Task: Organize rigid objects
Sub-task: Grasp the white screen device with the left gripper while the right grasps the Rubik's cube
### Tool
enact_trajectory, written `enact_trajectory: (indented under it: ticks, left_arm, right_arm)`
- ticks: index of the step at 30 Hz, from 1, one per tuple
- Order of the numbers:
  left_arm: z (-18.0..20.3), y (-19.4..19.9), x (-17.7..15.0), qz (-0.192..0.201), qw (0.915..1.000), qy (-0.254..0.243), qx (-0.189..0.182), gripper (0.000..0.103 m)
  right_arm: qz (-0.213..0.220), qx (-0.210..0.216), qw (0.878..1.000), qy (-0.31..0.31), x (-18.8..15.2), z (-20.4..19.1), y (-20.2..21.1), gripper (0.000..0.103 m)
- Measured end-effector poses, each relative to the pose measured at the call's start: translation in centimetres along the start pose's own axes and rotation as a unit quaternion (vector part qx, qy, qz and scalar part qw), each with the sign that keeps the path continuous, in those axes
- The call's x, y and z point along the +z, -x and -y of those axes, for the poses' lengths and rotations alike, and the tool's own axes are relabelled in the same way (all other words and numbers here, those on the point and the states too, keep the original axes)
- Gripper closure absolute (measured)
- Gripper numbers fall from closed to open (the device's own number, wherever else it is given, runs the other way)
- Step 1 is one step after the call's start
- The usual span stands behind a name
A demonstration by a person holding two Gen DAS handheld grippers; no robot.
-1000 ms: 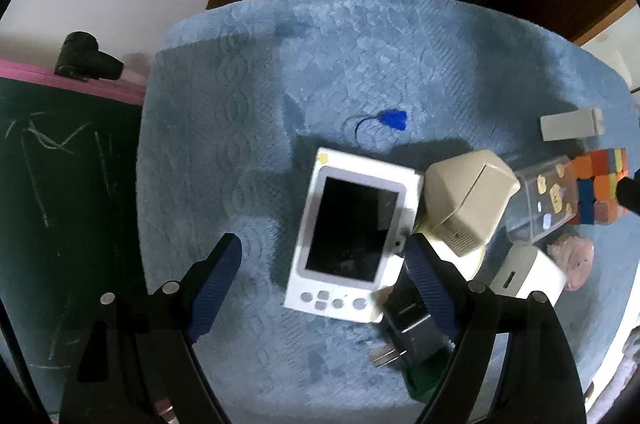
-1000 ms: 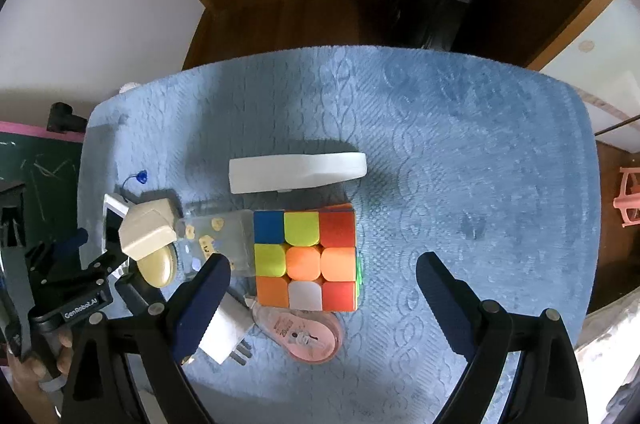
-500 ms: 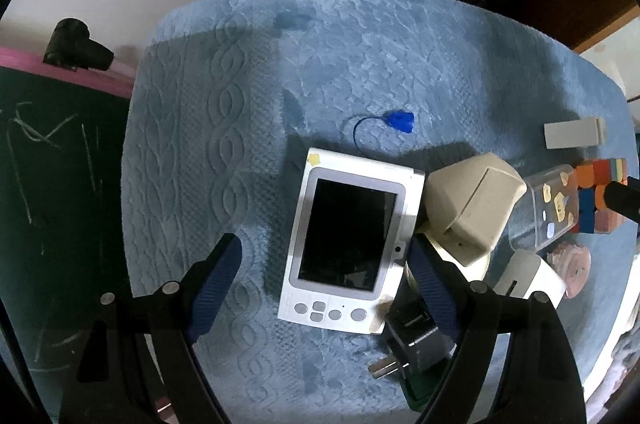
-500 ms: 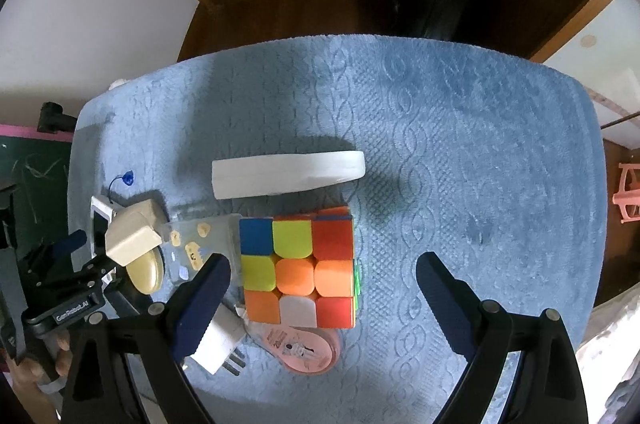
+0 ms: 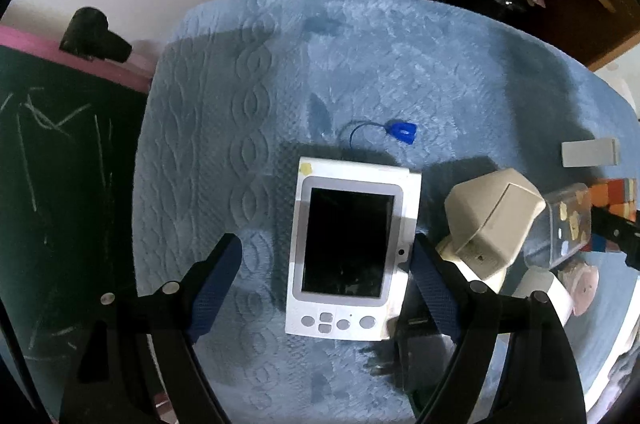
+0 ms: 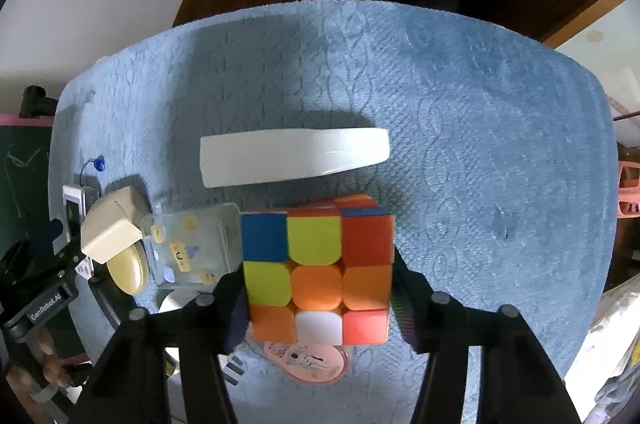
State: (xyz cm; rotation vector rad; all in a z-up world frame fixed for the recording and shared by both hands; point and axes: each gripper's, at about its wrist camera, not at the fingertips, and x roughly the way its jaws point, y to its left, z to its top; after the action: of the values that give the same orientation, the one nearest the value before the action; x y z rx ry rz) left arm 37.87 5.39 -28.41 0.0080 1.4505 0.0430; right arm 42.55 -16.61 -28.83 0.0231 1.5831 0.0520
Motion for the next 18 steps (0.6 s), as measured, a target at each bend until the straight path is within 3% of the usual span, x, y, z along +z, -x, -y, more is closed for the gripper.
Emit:
enact_trajectory:
  ticks: [7, 9, 13, 18]
  left_arm:
    - [-0.1, -0.7, -0.6, -0.010, 0.9988, 0.047, -0.006, 0.027]
    - [0.4, -0.3, -0.6, -0.006, 0.9989, 0.045, -0.011, 0.040]
    - [0.7, 0.3, -0.9, -0.004, 0.9987, 0.048, 0.016, 0.040]
    - [-0.3, 2.1, -1.7, 0.012, 0.9977, 0.065, 0.019, 0.040]
  right_arm:
    - [0.002, -0.013, 1.000, 0.002, -0.1, -0.9, -0.4, 0.045]
    - [0.002, -0.016, 1.000, 0.002, -0.5, -1.0, -0.5, 0.046]
    - [0.007, -0.018, 1.000, -0.004, -1.1, -1.0, -0.2, 0.046]
    - [0.034, -0.018, 0.999, -0.004, -2.5, -0.6, 1.6, 0.047]
